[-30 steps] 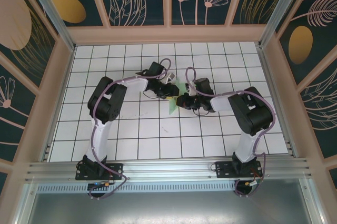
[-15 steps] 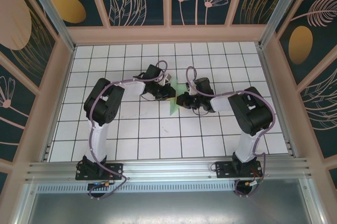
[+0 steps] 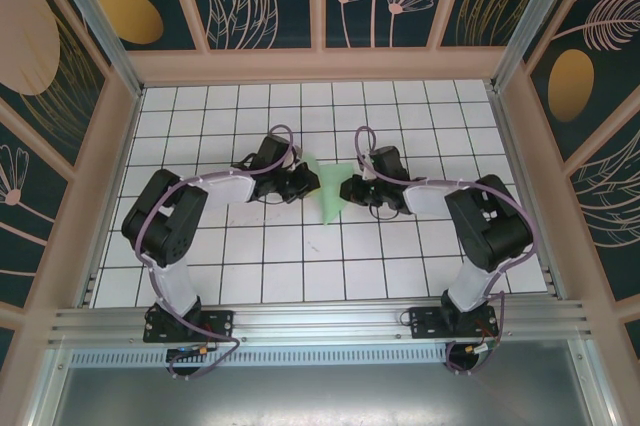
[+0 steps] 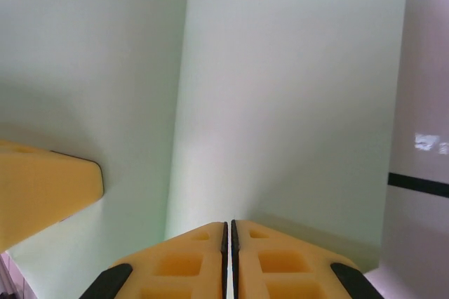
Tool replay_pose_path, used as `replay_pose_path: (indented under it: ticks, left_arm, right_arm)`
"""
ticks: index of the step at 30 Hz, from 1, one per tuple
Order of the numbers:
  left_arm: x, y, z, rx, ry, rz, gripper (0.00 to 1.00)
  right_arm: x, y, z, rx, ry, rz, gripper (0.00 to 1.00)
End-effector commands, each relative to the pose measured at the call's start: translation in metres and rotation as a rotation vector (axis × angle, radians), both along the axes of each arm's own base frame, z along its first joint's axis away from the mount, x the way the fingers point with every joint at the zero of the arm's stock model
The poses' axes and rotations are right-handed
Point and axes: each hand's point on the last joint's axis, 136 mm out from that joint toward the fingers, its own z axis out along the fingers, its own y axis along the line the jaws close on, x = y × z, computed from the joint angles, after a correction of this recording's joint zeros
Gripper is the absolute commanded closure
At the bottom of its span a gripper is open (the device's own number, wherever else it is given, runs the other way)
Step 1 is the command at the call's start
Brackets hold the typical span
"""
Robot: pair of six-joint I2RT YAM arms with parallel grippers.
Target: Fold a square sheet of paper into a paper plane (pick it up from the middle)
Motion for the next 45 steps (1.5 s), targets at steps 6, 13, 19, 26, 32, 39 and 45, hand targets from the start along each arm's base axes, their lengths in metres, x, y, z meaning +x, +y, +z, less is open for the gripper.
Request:
replay_pose_path:
  ticks: [6,13,19,26,32,39,45]
  left_arm:
    - [-0.043,0.012,-0.002,0.041,0.043,0.203,0.91]
    - [-0.061,0.024,-0.001,0.112,0.029,0.300,0.93]
    - [-0.063,0.025,-0.007,0.137,0.032,0.308,0.93]
    - [-0.061,0.015,-0.022,0.165,0.046,0.259,0.91]
    - [-0.059,0.005,-0.022,0.171,0.038,0.205,0.85]
    - [-0.058,0.004,-0.014,0.175,0.014,0.176,0.78]
    - [-0.061,0.003,-0.013,0.179,0.017,0.155,0.81]
  right_arm:
    - [-0.019,0.005,-0.009,-0.072,-0.003,0.099,0.85]
    - [-0.038,0.022,-0.006,-0.077,0.000,0.188,0.85]
    - [-0.050,0.023,-0.007,-0.042,0.033,0.142,0.85]
    - [-0.047,0.029,-0.019,-0.074,0.056,0.143,0.85]
    - [-0.043,0.017,-0.045,-0.193,0.089,0.121,0.87]
    - [-0.043,0.015,-0.044,-0.191,0.086,0.111,0.87]
    - [-0.042,0.016,-0.040,-0.169,0.072,0.099,0.87]
